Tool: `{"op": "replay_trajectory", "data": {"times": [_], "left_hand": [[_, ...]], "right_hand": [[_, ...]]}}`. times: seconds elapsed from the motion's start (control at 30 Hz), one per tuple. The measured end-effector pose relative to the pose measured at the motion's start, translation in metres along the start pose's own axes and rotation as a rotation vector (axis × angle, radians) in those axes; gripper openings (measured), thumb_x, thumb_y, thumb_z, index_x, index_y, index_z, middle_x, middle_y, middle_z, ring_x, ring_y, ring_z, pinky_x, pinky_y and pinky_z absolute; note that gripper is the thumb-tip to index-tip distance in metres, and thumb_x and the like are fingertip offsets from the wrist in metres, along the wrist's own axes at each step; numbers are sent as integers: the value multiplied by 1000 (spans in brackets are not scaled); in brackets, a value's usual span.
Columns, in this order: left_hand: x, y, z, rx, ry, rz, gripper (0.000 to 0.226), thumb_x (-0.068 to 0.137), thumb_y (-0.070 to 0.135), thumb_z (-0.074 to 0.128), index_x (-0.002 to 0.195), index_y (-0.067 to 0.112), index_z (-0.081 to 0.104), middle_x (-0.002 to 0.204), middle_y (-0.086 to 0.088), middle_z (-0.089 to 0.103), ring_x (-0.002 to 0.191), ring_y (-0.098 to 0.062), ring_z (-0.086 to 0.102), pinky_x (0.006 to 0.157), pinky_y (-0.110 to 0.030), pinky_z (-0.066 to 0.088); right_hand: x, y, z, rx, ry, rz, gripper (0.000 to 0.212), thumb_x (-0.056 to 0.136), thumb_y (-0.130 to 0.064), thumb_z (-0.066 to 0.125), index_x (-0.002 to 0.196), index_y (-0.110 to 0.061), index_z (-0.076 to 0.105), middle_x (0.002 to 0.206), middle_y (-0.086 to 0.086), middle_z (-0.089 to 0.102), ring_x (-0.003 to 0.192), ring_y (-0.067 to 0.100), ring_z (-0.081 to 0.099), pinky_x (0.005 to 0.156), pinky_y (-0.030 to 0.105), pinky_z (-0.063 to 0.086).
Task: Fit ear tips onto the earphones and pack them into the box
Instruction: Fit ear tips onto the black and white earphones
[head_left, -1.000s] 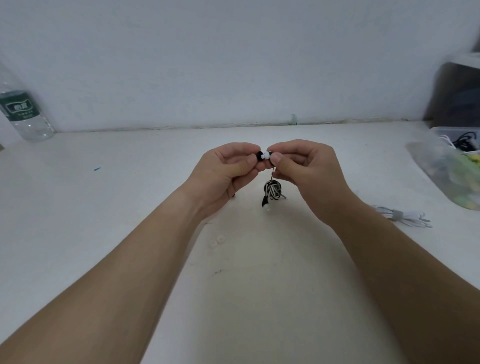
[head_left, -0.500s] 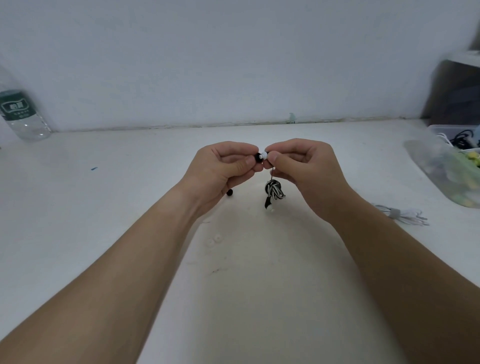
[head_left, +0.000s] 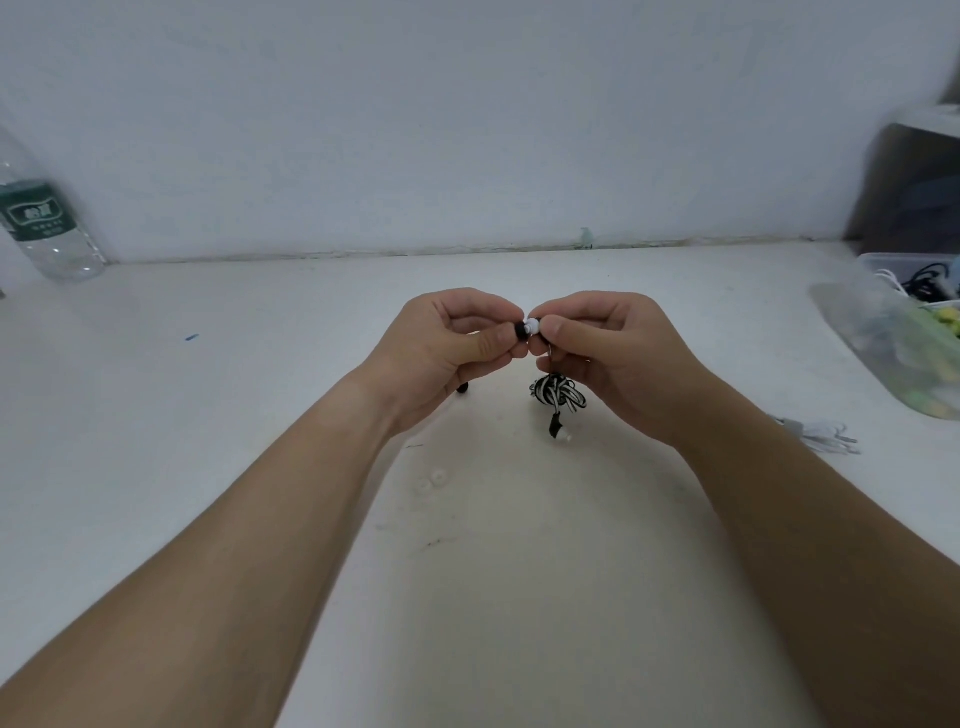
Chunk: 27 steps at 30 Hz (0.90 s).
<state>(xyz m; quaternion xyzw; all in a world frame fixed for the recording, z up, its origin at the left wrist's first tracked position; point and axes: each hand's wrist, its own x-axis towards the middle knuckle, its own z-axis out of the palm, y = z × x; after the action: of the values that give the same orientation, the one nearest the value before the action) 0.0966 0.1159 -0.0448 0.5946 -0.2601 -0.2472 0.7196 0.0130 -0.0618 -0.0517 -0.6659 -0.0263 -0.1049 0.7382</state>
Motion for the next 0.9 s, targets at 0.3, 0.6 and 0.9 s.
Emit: {"op": "replay_trajectory", "data": {"times": [0.3,0.6,0.9], "left_hand": [[0,-2,1,36,33,7,11,77,3,71,87,9,71,81,-10,76,74,-17,73,67,-20,56],[0,-3,2,45,68,32,15,88,-5,65,87,7,72,79,-11,75,76,-18,73,70,-21,57],[1,-7,3,5,118,53,15,88,-8,66,88,6,72,82,-11,76,76,-19,74,73,-22,57]], "right_hand": [[0,2,0,-18,9,-3,11,94,0,62,95,-2,72,80,12,73,79,21,68,79,31,54],[0,2,4,-126,94,-83,10,92,1,65,94,-4,73,79,11,74,78,20,70,81,32,56],[-2,-1,13,-259,194,-161,12,90,0,69,89,-11,74,74,7,74,75,18,71,83,34,60]]}}
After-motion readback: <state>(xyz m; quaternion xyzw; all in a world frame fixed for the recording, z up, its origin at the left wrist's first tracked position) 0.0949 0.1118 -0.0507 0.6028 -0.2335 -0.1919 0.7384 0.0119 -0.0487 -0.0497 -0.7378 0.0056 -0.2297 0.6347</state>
